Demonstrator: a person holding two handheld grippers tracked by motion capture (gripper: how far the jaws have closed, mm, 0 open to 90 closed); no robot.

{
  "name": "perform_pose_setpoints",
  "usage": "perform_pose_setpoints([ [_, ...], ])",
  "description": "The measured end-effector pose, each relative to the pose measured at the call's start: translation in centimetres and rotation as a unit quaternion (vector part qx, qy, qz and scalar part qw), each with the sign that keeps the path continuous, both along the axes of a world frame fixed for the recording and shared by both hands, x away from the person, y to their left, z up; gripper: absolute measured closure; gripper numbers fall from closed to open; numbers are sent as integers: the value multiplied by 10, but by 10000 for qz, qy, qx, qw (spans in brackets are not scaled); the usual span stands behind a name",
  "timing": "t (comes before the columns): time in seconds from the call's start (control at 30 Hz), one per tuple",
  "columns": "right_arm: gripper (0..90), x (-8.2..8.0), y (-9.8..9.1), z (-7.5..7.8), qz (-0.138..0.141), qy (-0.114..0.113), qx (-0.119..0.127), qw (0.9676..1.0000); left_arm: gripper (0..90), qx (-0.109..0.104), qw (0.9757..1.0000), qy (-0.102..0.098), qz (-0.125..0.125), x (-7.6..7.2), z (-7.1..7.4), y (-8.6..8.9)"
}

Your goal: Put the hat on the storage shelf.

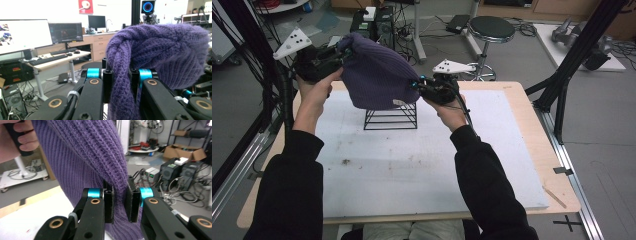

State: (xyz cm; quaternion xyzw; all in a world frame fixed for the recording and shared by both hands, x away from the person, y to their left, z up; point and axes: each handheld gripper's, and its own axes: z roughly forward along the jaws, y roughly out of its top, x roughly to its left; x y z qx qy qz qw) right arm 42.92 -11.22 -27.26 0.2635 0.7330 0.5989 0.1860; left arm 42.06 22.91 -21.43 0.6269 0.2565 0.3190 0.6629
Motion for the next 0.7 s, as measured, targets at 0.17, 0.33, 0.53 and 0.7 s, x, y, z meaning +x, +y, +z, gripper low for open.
perform_pose_setpoints([
  [0.17, 806, 8, 4, 12, -177, -141, 86, 9997, 805, 98, 9993, -74, 357, 4, 12, -4],
  [0.33, 805, 14, 9, 20, -458, -272, 78, 9985, 806, 167, 9983, -243, 505, 7, 24, -8],
  [0.53, 805, 19, 13, 23, -665, -297, 107, 9973, 806, 128, 9976, -262, 632, 11, 25, -11],
  [0.7, 804, 25, 16, 18, -841, -289, -9, 9960, 805, 265, 9956, -365, 816, 16, 21, -15],
])
